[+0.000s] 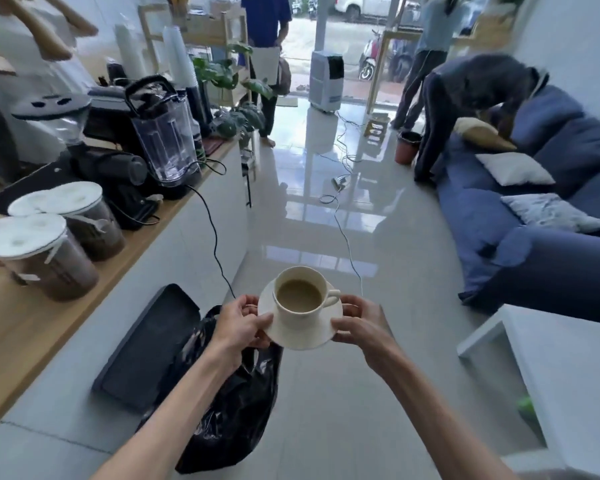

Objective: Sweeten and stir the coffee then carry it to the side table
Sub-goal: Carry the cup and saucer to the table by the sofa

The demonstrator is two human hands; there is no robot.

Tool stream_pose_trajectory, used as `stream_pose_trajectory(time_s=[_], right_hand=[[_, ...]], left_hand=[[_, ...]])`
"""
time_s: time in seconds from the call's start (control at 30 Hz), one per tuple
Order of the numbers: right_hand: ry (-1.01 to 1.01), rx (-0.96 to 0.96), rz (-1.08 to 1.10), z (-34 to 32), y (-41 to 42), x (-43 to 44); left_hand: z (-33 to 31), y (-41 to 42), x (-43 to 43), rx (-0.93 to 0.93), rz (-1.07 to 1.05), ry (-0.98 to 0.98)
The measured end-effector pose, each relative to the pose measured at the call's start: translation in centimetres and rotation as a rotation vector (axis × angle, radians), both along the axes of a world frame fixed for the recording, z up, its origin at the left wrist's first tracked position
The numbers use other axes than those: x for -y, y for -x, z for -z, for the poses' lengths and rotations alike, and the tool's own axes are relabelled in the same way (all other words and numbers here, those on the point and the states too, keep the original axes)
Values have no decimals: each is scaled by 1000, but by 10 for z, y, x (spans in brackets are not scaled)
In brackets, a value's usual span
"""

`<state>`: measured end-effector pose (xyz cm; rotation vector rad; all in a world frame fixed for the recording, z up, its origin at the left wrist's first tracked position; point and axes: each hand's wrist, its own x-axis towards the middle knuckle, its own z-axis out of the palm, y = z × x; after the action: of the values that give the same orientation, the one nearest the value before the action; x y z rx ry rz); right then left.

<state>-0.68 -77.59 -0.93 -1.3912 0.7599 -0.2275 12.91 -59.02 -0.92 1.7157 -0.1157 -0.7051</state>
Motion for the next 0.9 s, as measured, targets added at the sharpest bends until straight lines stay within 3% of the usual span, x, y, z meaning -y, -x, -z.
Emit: stream_pose_trajectory(time_s=[0.6,0.9], right_hand=[[37,-33,398,10,140,272],[34,-66,638,11,191,366]], left_hand=[[19,85,337,-19,358,-19],[23,118,479,-45,581,-20]])
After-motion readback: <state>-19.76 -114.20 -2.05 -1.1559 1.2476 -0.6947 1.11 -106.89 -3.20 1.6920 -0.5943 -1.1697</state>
